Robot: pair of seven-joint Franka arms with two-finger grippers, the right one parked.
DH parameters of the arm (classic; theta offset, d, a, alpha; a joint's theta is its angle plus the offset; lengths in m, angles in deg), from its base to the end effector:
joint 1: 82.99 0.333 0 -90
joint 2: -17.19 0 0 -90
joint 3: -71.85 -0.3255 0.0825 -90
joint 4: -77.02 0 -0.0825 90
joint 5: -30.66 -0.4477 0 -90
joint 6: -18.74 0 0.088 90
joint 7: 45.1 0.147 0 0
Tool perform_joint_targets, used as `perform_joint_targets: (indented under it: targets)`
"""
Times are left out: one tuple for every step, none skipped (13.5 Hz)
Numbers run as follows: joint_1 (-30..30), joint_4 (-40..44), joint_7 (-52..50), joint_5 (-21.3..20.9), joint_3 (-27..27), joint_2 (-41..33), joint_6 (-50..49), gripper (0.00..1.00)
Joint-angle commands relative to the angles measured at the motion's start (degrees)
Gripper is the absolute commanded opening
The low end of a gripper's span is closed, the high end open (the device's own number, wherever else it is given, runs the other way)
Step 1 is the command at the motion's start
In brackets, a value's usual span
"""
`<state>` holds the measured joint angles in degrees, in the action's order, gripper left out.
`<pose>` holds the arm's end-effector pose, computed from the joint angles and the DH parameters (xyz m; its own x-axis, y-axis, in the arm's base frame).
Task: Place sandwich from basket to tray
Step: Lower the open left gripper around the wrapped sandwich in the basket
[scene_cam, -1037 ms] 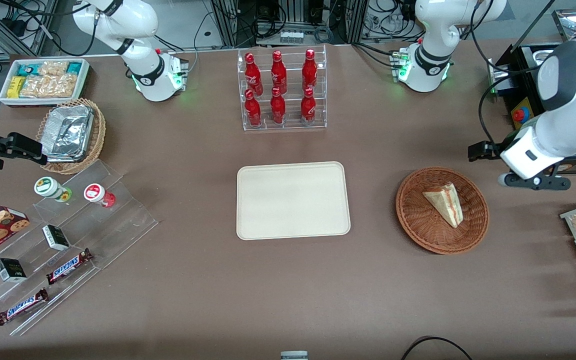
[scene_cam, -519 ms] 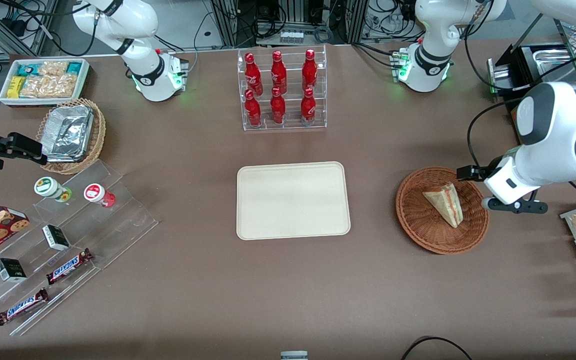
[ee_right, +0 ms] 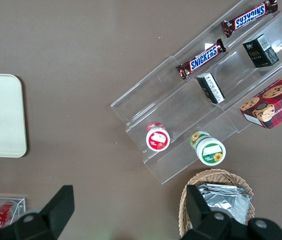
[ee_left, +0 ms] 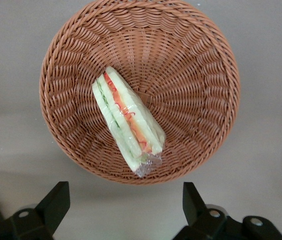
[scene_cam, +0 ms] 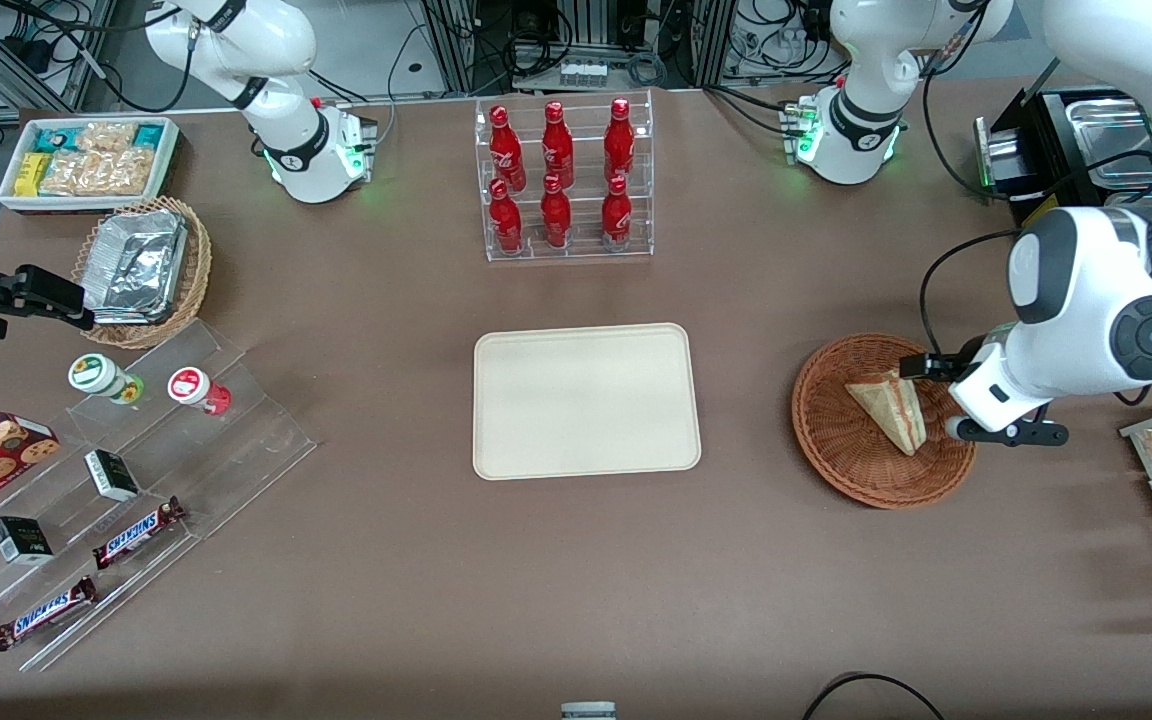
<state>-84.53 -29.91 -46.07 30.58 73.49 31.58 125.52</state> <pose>0.6335 -0.0347 0.3012 0.9672 -0.0381 -0.2510 -0.0389 -0.9992 0.0017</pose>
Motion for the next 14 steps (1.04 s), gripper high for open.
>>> perform_joint_targets:
  targets:
    - [0.1, -3.9, -5.7, -0.4, 0.3, -1.2, 4.0, 1.00]
    - [0.0, -4.0, -8.8, -0.4, 0.3, -1.3, 4.1, 1.00]
    - [-0.2, -4.4, -13.5, -0.4, 0.4, -1.6, 4.4, 1.00]
    - [-0.4, -5.0, -18.1, -0.4, 0.5, -1.8, 5.6, 1.00]
    - [-0.5, -6.9, -21.9, -0.4, 0.6, -2.6, 7.4, 1.00]
    - [-0.7, -9.0, -24.6, -0.4, 0.6, -3.7, 10.2, 1.00]
    - [-0.7, -11.9, -28.1, -0.4, 0.6, -4.8, 13.8, 1.00]
    - [-0.8, -14.2, -32.6, -0.4, 0.6, -5.4, 17.2, 1.00]
    - [-0.8, -15.2, -35.3, -0.4, 0.7, -5.6, 18.7, 1.00]
    - [-1.2, -15.4, -36.2, -0.4, 0.7, -5.7, 18.7, 1.00]
    - [-1.9, -15.6, -36.6, -0.4, 0.7, -5.9, 18.7, 1.00]
    - [-2.1, -15.9, -37.6, -0.4, 0.7, -5.9, 18.8, 1.00]
    - [-2.1, -15.9, -38.0, -0.4, 0.7, -5.9, 18.9, 1.00]
    - [-2.1, -16.2, -38.1, -0.5, 0.7, -5.9, 19.0, 1.00]
